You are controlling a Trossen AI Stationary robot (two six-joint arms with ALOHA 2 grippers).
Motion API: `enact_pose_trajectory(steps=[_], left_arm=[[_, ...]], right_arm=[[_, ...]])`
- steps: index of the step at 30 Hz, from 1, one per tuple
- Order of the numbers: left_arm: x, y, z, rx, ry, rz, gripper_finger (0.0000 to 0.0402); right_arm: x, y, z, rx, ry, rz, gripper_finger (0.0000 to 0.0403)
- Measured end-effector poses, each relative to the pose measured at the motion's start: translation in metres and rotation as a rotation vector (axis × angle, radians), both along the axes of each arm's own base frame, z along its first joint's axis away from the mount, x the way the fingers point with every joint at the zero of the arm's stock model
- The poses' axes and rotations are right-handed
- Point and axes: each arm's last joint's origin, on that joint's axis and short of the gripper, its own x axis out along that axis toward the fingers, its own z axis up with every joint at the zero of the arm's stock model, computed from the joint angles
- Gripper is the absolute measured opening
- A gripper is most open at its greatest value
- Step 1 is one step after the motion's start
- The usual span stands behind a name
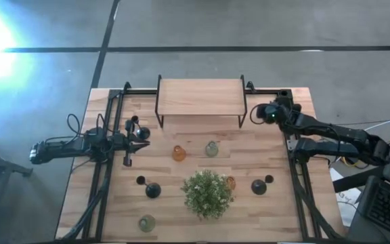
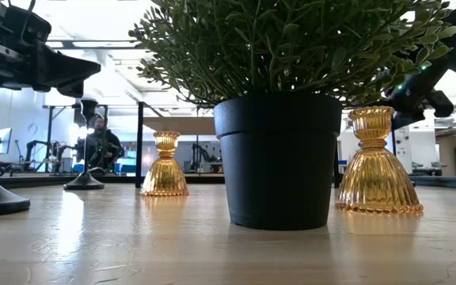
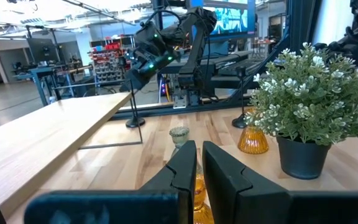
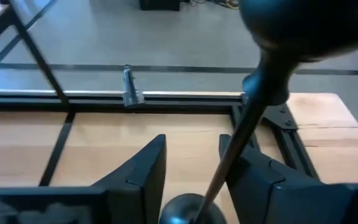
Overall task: Pick & Place candle stick holders
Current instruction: Put the right large black candle holder on the shelf
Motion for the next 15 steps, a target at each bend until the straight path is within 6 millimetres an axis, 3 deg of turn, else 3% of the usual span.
enact_pose_trajectory(steps=[7,15], left_arm=[[0.000,0.000,0.000,-0.011,0.000,0.000,0.0032],[0.000,0.000,0.000,-0.013,0.000,0.000,0.0032]], right_arm=[[-0.001,-0.001,0.004,-0.006,0.059,0.037,0.0024],[-0.001,-0.001,0.013,-0.027,0.062,0.056,0.0010]])
